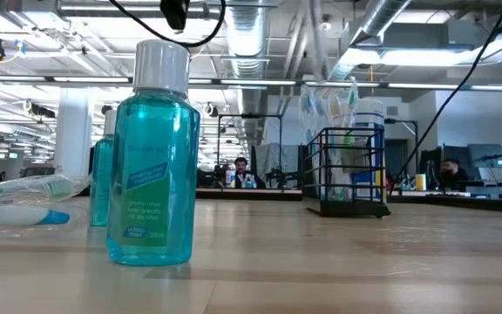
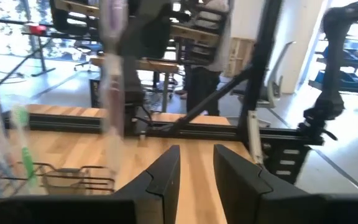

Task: Pick & Place toothbrushing station
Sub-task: Put the purple toothbrush into the wire mesh organizer

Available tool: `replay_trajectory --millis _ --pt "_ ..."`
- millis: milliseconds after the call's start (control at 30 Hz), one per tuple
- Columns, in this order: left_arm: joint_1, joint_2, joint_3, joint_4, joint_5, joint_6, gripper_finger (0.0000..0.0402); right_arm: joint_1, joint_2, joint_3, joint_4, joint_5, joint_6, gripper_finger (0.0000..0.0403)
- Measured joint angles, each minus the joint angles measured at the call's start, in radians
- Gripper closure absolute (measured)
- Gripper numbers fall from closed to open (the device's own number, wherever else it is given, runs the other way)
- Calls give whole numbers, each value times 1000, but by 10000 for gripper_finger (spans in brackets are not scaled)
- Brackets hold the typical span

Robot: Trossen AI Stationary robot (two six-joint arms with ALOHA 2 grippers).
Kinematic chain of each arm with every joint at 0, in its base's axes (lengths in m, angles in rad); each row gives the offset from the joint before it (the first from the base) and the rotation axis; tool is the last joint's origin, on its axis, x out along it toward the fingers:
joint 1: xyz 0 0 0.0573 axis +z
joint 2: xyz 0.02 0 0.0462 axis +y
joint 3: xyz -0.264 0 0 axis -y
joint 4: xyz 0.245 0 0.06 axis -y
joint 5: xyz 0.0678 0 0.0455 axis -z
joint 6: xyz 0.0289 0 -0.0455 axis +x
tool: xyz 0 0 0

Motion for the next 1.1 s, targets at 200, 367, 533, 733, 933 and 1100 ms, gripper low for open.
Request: replay_trajectory --millis 200,367,533,733,933,1100 --pt "-46 0 0 0 4 0 311 46 -51 -17 -72 150 37 403" --pt "-70 0 0 -1 3 0 311 64 -105 -98 -60 210 83 403" --pt "-77 0 0 -8 2 -5 311 74 -165 -182 4 255 87 403" --pt "-77 0 -8 -13 -2 -49 311 79 -237 -290 84 286 103 403" --pt "-77 0 -26 -14 -2 -49 311 89 -272 -391 205 286 86 403" --pt "-77 0 -27 -13 -1 -49 311 88 -273 -429 253 287 86 403"
